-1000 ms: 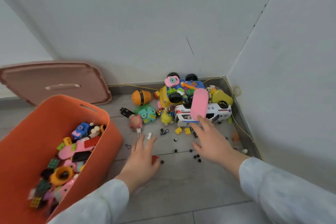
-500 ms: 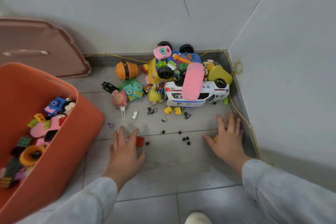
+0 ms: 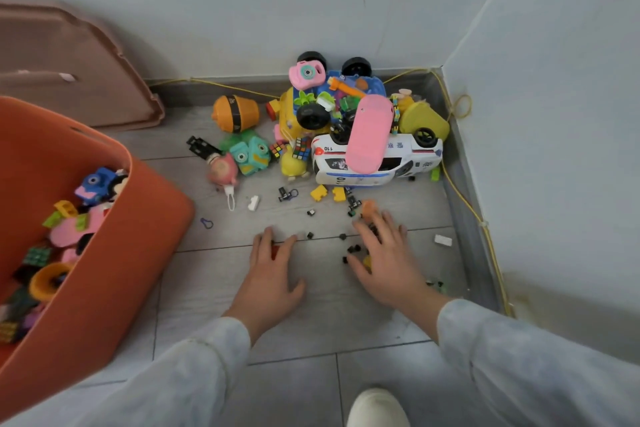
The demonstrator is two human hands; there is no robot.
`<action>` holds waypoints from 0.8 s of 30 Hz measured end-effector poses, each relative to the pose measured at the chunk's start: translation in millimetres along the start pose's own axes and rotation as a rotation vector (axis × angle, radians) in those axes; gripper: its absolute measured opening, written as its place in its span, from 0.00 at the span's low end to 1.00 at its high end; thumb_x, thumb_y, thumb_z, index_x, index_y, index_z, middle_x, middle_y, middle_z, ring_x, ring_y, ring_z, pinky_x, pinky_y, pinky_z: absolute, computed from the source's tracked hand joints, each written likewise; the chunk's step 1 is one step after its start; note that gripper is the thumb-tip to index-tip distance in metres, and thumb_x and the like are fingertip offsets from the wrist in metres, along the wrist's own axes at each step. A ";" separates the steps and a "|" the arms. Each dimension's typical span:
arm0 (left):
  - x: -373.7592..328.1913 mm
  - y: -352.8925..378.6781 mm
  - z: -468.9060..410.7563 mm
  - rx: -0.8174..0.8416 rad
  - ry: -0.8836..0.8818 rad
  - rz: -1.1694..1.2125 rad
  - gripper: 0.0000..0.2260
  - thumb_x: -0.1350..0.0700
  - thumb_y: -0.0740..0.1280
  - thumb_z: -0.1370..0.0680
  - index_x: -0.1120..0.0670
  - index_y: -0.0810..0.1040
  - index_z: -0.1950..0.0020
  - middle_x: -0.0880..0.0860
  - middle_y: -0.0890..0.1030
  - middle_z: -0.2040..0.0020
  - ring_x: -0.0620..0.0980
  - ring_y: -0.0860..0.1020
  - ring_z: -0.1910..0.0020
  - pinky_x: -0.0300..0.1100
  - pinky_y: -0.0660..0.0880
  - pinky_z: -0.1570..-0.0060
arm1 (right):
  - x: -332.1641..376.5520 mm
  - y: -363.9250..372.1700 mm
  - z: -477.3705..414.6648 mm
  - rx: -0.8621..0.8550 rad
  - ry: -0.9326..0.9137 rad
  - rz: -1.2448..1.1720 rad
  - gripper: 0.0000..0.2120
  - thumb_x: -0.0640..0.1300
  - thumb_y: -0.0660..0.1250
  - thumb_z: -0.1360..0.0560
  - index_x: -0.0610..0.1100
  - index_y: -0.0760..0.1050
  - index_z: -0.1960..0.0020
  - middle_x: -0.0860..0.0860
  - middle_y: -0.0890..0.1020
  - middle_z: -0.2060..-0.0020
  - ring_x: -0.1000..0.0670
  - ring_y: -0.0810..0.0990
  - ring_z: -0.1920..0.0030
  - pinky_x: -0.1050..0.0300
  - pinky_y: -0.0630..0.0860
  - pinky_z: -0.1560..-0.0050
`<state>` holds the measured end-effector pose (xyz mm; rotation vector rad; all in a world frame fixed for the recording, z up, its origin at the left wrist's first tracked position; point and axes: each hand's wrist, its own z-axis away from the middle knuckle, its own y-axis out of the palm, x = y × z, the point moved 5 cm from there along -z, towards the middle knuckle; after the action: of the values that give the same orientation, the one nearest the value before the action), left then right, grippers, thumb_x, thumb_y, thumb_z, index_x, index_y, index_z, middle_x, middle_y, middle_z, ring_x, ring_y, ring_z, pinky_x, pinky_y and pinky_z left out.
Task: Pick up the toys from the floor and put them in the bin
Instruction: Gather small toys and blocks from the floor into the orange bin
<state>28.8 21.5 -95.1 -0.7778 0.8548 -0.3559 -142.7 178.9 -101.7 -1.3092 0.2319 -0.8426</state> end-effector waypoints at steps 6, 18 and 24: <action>-14.5 8.6 -1.6 0.035 0.188 -0.037 0.38 0.45 0.71 0.26 0.44 0.55 0.20 0.50 0.43 0.19 0.51 0.45 0.19 0.46 0.56 0.23 | -60.9 -20.0 21.8 -0.089 0.306 0.155 0.35 0.68 0.51 0.23 0.53 0.52 0.20 0.41 0.52 0.21 0.36 0.45 0.21 0.31 0.46 0.26; -32.1 20.7 -0.6 0.065 0.060 -0.065 0.28 0.63 0.65 0.24 0.48 0.66 0.25 0.56 0.50 0.20 0.58 0.62 0.26 0.43 0.60 0.28 | -13.4 16.0 36.0 0.019 0.207 -0.162 0.42 0.68 0.58 0.24 0.53 0.43 0.19 0.44 0.44 0.20 0.41 0.38 0.21 0.38 0.41 0.23; -30.4 14.9 2.3 0.080 0.110 -0.066 0.31 0.58 0.70 0.26 0.48 0.64 0.24 0.55 0.49 0.20 0.56 0.62 0.25 0.45 0.61 0.25 | 30.6 14.5 5.5 0.076 -0.131 -0.216 0.40 0.65 0.61 0.23 0.54 0.44 0.20 0.49 0.42 0.20 0.48 0.37 0.20 0.38 0.44 0.22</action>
<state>11.4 50.0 -88.7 -0.7181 0.9136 -0.4922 -112.3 163.1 -104.2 -1.3270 -0.0455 -0.9343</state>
